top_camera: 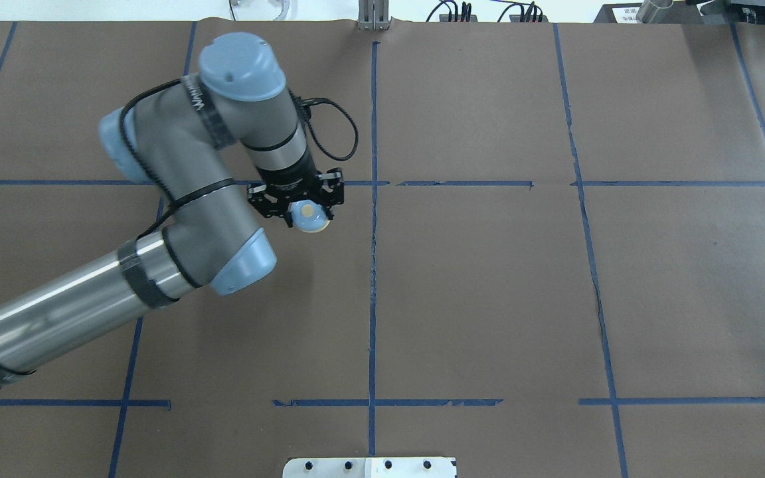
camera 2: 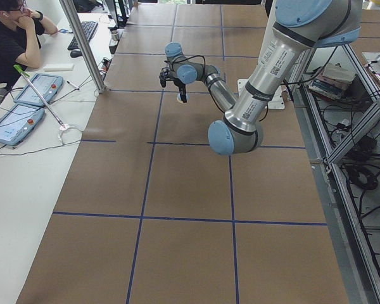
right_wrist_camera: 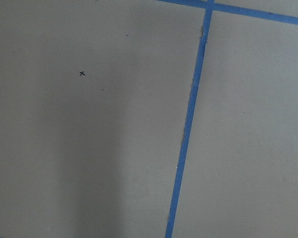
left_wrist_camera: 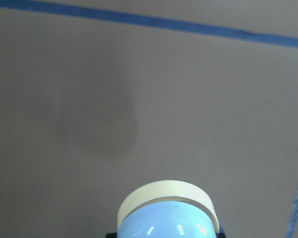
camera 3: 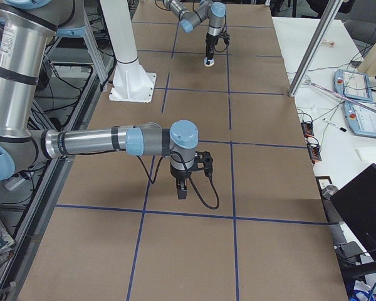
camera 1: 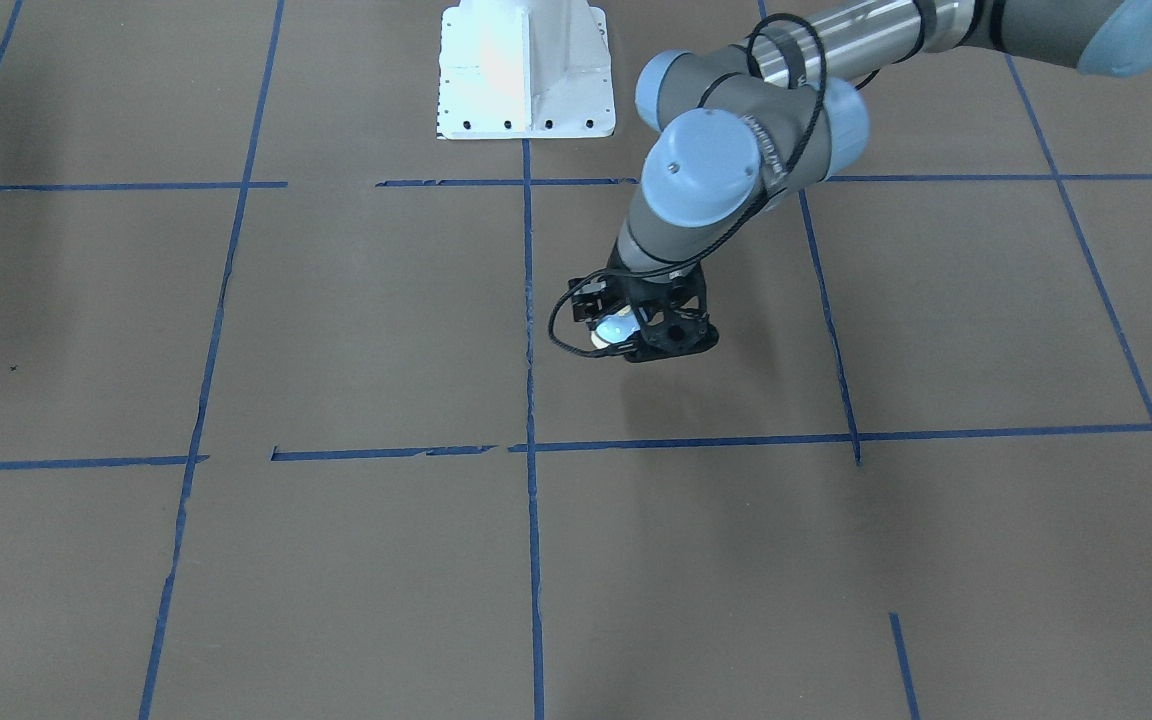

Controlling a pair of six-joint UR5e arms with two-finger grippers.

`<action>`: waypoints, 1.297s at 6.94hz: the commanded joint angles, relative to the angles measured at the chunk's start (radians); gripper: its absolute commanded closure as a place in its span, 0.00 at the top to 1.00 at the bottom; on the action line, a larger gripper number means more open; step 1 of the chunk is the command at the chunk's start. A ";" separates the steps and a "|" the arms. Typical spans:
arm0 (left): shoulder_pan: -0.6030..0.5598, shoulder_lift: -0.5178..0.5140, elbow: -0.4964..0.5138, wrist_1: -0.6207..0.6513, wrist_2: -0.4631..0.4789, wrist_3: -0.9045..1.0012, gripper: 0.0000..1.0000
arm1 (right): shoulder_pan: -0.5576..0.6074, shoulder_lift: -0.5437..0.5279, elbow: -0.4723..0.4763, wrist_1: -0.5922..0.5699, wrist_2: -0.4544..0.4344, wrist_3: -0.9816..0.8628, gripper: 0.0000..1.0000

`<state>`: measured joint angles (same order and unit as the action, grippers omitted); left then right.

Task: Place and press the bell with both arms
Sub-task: 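Carry the light-blue bell with the left gripper toward the grid center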

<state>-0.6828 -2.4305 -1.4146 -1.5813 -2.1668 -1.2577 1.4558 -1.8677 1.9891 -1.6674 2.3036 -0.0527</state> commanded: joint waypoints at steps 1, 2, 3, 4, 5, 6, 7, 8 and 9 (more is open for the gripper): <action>0.005 -0.203 0.344 -0.186 0.051 -0.069 0.10 | 0.000 0.001 -0.001 0.000 0.000 0.001 1.00; 0.006 -0.281 0.487 -0.269 0.064 -0.093 0.11 | 0.000 0.001 -0.001 0.000 0.000 0.001 1.00; 0.020 -0.298 0.544 -0.313 0.094 -0.106 0.23 | 0.000 0.002 -0.007 0.000 0.000 0.001 1.00; 0.020 -0.297 0.546 -0.315 0.094 -0.117 0.33 | 0.000 0.007 -0.015 0.000 0.000 -0.001 1.00; 0.017 -0.295 0.546 -0.313 0.094 -0.112 0.34 | 0.000 0.007 -0.016 0.000 0.000 -0.001 1.00; 0.011 -0.292 0.546 -0.310 0.094 -0.105 0.34 | 0.000 0.007 -0.016 0.000 0.000 -0.001 1.00; 0.012 -0.279 0.546 -0.310 0.094 -0.101 0.34 | 0.000 0.007 -0.015 0.000 0.002 0.001 1.00; 0.017 -0.274 0.546 -0.312 0.093 -0.100 0.60 | 0.000 0.007 -0.015 0.000 0.002 -0.001 1.00; 0.019 -0.254 0.540 -0.316 0.093 -0.101 1.00 | 0.000 0.008 -0.015 0.000 0.002 -0.001 1.00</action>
<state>-0.6668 -2.7023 -0.8699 -1.8936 -2.0734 -1.3591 1.4557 -1.8602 1.9740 -1.6674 2.3054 -0.0533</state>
